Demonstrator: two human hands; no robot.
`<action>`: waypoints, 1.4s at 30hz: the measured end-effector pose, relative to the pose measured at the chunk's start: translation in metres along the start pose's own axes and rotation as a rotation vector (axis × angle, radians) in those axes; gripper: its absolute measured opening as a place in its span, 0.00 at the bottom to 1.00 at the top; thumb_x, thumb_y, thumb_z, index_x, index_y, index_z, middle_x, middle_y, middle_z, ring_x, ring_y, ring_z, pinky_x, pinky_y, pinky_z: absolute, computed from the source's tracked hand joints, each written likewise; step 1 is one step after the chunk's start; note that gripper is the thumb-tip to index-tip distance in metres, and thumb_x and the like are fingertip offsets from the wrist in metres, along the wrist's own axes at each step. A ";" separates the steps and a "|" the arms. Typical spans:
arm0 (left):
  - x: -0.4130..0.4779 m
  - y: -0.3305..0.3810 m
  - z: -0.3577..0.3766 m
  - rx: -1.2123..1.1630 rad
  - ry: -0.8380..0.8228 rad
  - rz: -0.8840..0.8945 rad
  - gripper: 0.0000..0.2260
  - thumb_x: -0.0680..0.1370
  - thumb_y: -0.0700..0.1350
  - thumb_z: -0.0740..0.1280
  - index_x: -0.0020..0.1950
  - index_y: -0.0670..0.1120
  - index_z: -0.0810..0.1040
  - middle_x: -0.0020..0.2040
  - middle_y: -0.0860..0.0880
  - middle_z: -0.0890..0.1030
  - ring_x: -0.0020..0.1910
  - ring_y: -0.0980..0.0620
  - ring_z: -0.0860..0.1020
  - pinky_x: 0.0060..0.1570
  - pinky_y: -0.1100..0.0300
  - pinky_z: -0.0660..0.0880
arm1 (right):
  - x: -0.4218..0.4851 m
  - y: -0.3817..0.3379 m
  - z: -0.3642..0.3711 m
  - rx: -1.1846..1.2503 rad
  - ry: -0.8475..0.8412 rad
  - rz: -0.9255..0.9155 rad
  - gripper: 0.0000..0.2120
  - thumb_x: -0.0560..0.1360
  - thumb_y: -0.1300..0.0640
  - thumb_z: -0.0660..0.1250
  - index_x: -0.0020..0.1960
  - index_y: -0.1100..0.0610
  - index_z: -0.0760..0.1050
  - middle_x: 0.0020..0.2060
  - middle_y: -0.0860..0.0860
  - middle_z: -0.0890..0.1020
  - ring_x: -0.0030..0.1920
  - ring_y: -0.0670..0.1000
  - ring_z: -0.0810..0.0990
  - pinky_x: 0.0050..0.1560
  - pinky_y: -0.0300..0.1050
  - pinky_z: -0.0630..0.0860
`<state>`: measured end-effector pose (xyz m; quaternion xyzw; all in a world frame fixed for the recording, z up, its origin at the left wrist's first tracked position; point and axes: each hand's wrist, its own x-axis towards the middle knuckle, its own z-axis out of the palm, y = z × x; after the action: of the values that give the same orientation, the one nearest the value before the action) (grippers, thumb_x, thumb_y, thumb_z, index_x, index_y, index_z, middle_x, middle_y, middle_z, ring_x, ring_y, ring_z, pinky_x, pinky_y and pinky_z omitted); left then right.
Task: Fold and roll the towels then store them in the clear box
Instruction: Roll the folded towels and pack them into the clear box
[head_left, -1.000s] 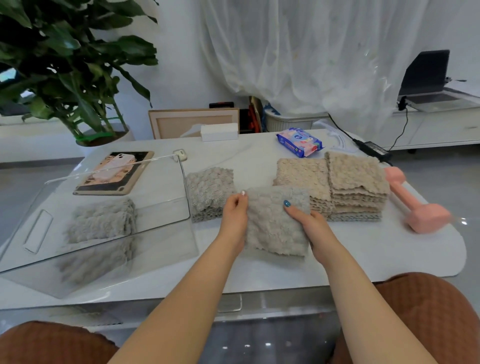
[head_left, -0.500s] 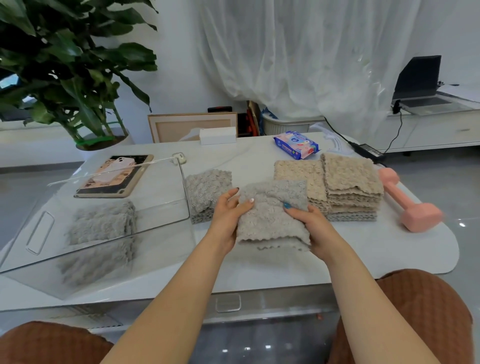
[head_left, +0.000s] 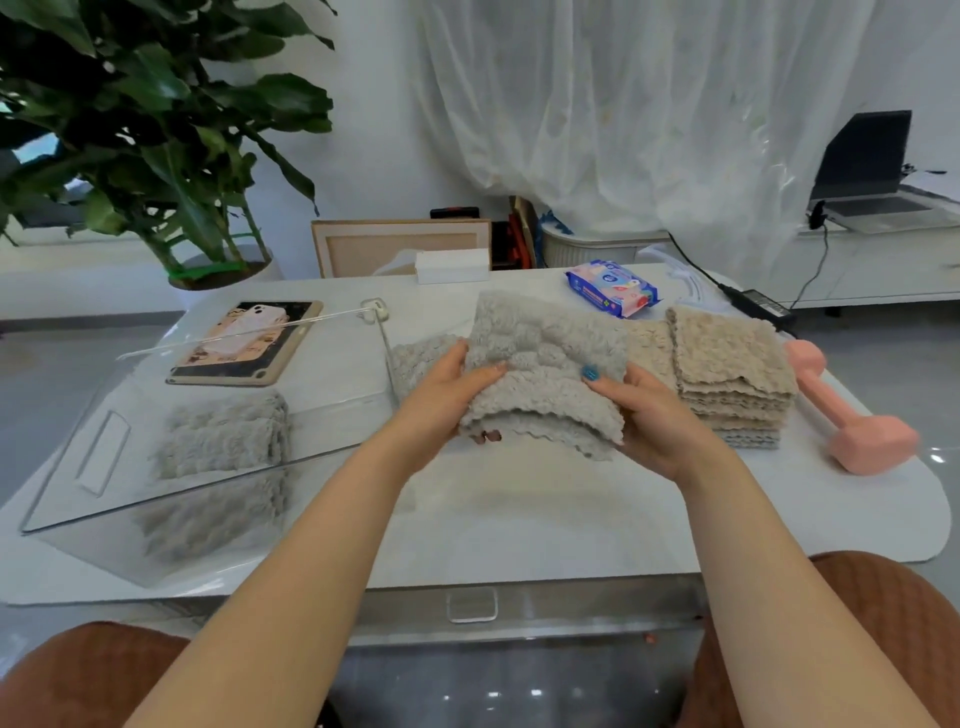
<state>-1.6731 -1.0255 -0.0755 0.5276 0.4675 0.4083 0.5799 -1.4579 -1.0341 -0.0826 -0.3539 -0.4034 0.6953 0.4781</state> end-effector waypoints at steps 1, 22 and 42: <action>-0.005 0.006 -0.013 -0.036 0.008 0.054 0.18 0.78 0.49 0.65 0.67 0.51 0.70 0.61 0.51 0.79 0.51 0.53 0.81 0.40 0.57 0.81 | 0.006 -0.001 0.011 0.042 -0.045 -0.007 0.20 0.74 0.70 0.60 0.64 0.56 0.72 0.55 0.53 0.83 0.52 0.53 0.83 0.51 0.48 0.81; -0.099 0.037 -0.309 0.599 0.111 -0.212 0.08 0.75 0.46 0.70 0.49 0.45 0.75 0.47 0.44 0.75 0.41 0.49 0.76 0.38 0.60 0.78 | 0.162 0.070 0.268 -0.714 -0.560 0.292 0.12 0.74 0.67 0.64 0.36 0.55 0.72 0.31 0.50 0.75 0.29 0.44 0.75 0.29 0.38 0.75; -0.058 -0.048 -0.290 1.823 -0.468 -0.556 0.17 0.72 0.47 0.72 0.59 0.45 0.76 0.55 0.46 0.78 0.48 0.47 0.76 0.45 0.56 0.74 | 0.183 0.171 0.292 -1.737 -0.940 0.110 0.15 0.69 0.59 0.71 0.52 0.60 0.70 0.42 0.55 0.78 0.35 0.53 0.80 0.31 0.43 0.76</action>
<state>-1.9691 -1.0202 -0.1187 0.7120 0.5844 -0.3753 0.1038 -1.8324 -0.9626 -0.1318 -0.2879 -0.9052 0.2490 -0.1893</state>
